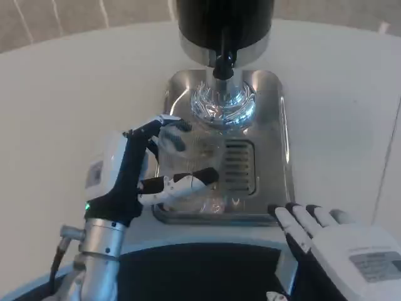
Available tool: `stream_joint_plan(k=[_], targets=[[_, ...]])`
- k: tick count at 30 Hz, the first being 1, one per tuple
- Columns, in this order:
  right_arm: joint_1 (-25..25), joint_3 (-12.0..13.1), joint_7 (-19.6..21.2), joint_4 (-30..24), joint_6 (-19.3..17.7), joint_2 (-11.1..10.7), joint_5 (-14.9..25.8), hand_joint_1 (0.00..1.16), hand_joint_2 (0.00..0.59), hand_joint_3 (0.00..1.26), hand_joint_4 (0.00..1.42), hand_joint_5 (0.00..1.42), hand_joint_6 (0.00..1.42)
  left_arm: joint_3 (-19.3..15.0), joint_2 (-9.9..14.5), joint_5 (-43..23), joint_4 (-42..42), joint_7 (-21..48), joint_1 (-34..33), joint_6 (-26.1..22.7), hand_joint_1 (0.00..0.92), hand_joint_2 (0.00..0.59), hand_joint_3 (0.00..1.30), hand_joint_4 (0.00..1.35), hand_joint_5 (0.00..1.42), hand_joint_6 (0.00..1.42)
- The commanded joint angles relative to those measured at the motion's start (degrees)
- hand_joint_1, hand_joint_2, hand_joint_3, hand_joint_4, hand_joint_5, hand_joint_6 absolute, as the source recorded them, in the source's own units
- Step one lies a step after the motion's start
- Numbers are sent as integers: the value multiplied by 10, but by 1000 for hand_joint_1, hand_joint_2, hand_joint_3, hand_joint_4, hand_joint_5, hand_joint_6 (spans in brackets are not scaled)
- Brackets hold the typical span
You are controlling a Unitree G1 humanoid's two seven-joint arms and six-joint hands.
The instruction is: Grasp the cup under the faucet to collect the drink, then remove the cup.
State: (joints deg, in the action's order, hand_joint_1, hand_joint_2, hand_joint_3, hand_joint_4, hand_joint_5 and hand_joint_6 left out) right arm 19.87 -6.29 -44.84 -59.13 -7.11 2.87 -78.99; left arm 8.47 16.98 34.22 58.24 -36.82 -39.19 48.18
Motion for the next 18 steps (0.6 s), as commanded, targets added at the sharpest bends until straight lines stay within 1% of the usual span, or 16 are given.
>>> stream_joint_plan(k=[1,4,9,13,18], targets=[[2,5,-8,-9,-6,8,-3,188,516,0,0,0,0,11,-13,-6,21,-20,-27,2,529,97,962,1166,1362,1424],[3,8,-8,-9,-8,10,-5,188,516,0,0,0,0,15,-20,-10,36,-23,-40,-1,529,97,962,1166,1362,1424],[2,29,-16,-9,-8,6,9,187,516,0,0,0,0,18,-31,-12,59,-30,-66,-11,529,97,962,1166,1362,1424],[2,38,-26,-9,-9,9,17,187,516,0,0,0,0,20,-41,-13,77,-35,-84,-22,524,94,962,1166,1362,1424],[0,53,-30,-9,-20,9,28,187,516,0,0,0,0,23,-52,-13,99,-38,-101,-40,521,94,962,1166,1362,1424]])
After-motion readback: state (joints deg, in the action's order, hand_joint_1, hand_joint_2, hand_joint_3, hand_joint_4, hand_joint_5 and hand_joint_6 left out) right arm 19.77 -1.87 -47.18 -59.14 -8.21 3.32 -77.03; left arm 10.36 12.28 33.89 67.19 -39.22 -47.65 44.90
